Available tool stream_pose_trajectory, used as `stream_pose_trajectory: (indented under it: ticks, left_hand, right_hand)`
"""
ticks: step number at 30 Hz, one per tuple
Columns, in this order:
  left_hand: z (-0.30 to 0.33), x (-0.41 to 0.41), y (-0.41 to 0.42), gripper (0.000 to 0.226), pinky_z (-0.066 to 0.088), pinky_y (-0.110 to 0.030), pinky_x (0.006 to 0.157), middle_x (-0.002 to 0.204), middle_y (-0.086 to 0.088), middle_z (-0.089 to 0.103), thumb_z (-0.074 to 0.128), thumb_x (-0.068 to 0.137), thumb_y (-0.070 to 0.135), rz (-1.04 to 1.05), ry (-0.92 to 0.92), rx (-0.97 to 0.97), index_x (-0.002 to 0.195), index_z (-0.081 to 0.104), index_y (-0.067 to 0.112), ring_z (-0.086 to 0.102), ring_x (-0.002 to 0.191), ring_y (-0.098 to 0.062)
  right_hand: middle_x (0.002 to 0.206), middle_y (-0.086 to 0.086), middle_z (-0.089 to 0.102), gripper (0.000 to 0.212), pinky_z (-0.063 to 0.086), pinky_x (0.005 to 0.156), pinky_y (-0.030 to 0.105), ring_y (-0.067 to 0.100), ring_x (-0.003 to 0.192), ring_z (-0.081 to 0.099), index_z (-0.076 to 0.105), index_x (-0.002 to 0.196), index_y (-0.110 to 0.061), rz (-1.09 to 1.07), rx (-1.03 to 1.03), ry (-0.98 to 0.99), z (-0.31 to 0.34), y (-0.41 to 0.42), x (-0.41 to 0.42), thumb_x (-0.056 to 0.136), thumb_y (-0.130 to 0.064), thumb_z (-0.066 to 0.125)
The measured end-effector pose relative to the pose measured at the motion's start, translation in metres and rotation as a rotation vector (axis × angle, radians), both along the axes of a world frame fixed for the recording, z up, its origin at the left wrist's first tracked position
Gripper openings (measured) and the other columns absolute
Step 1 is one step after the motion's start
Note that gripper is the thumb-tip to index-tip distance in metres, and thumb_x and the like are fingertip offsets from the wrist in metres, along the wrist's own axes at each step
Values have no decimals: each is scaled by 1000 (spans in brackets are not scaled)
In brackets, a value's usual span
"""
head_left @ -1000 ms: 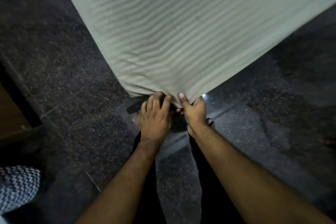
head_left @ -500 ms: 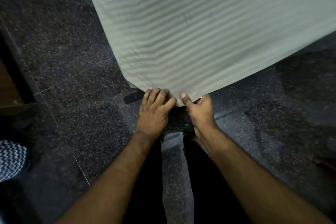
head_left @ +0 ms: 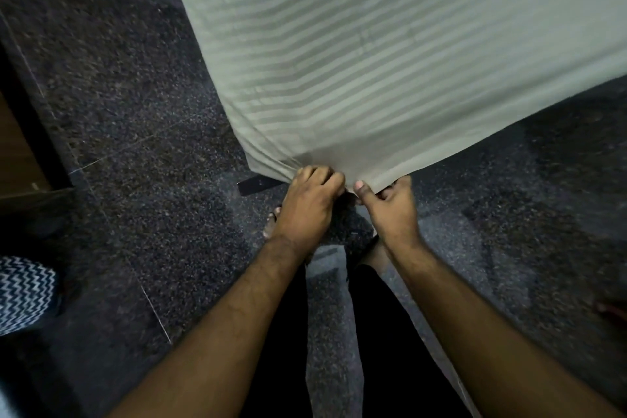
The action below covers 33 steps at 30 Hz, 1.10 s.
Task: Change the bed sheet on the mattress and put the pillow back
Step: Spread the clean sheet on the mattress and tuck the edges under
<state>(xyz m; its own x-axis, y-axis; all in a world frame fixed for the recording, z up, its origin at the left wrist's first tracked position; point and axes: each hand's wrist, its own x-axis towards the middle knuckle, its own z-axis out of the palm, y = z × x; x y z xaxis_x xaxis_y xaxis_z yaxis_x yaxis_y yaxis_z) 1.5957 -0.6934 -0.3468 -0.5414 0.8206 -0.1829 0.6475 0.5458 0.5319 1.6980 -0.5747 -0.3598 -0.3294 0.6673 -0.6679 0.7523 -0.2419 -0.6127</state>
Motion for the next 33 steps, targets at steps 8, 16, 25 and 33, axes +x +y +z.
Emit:
stream_pose_trajectory:
  ticks: [8,16,25,33]
  left_hand:
    - [-5,0,-21,16,48,-40,94,117,-13,56,72,92,18,104,-72,-17,104,67,10,45,118,-30]
    - [20,-13,-44,29,49,-45,92,116,-12,64,54,91,14,304,61,-8,116,67,7,57,107,-31]
    - [16,-26,-52,52,48,-43,103,132,-14,62,31,103,36,365,-29,-248,135,60,7,58,119,-33]
    - [8,-62,-27,38,44,-43,84,111,-14,71,32,108,36,282,-95,-493,108,66,17,62,106,-37]
  right_hand:
    - [113,2,58,16,49,89,39,21,105,54,59,113,-16,671,583,202,49,-2,-9,98,-15,55]
    - [131,2,63,48,41,103,38,25,120,58,63,132,-18,1233,662,267,16,10,-54,87,-23,48]
    - [133,2,62,39,38,111,39,23,122,57,60,136,-16,1236,861,166,7,-6,-56,101,-32,52]
    - [120,5,65,36,44,95,39,26,115,61,63,120,-19,1461,622,-284,33,-15,-121,97,-46,59]
